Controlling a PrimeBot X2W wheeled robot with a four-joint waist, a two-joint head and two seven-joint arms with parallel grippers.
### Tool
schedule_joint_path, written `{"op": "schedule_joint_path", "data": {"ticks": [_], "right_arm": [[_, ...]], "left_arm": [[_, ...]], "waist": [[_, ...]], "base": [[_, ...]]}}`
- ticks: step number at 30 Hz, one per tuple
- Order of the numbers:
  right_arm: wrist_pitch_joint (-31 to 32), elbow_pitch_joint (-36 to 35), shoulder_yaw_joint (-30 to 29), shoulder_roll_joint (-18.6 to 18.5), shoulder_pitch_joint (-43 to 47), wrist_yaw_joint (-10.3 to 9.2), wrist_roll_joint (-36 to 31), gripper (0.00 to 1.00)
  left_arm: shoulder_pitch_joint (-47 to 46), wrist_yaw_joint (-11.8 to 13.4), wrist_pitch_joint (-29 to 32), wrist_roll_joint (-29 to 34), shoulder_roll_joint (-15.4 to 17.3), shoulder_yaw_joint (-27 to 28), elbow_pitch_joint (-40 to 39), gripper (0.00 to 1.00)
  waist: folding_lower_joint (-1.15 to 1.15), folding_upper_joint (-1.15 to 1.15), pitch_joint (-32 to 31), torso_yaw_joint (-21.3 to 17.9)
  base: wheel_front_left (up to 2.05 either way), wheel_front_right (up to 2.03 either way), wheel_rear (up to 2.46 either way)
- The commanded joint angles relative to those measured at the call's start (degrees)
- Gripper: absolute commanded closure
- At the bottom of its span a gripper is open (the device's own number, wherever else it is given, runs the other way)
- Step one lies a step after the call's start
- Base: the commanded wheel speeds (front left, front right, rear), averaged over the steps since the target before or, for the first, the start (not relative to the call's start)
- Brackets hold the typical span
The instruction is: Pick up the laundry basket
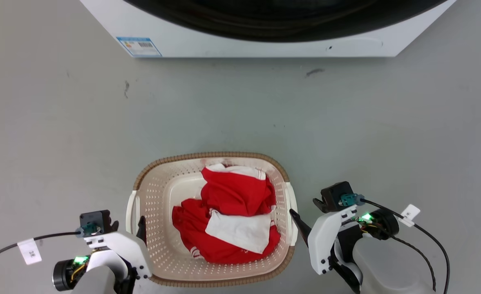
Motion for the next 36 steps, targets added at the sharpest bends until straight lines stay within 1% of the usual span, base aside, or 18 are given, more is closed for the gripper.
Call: {"op": "schedule_joint_path", "data": {"ticks": [1,8,17,24,29,35,36], "right_arm": [[0.4,0.6,1.0,0.0,-1.5,-0.02,1.0,0.0],[2.8,3.7,6.2,0.0,-5.9,-0.02,5.1,0.0],[4.7,5.8,11.9,0.0,-11.7,-0.02,8.3,0.0],[6.0,6.9,15.3,0.0,-14.8,-0.02,9.6,0.0],[6.2,7.6,16.9,0.0,-16.4,-0.02,10.3,0.0],[7.6,7.0,19.3,0.0,-17.2,-0.02,12.1,0.0],[8.0,6.9,19.7,0.0,-17.2,-0.02,12.6,0.0]], "left_arm": [[-1.4,-0.2,0.1,-0.4,0.6,0.1,0.9,0.0],[-5.6,-0.2,0.6,-1.5,1.4,0.4,5.8,0.0],[-9.6,-0.1,1.8,-2.5,2.2,0.3,8.1,0.0],[-11.7,0.5,2.1,-3.1,1.9,0.0,8.7,0.0],[-12.7,0.3,2.2,-3.6,1.8,-0.1,9.0,0.0],[-13.8,0.0,3.1,-4.1,1.6,-0.6,9.2,0.0],[-14.0,-0.3,3.2,-4.2,1.5,-0.7,9.2,1.0]], "waist": [[-0.01,0.0,2.0,-0.1],[-0.01,0.0,7.1,-0.4],[-0.01,0.0,13.0,-0.6],[-0.01,0.0,15.8,-0.1],[-0.01,0.0,17.7,0.4],[-0.01,0.0,19.2,0.7],[-0.01,0.0,19.4,0.7]], "base": [[0.0,0.0,0.0],[0.0,0.0,0.0],[0.0,0.0,0.0],[0.0,0.0,0.0],[0.0,0.0,0.0],[0.0,0.0,0.0],[0.0,0.0,0.0]]}}
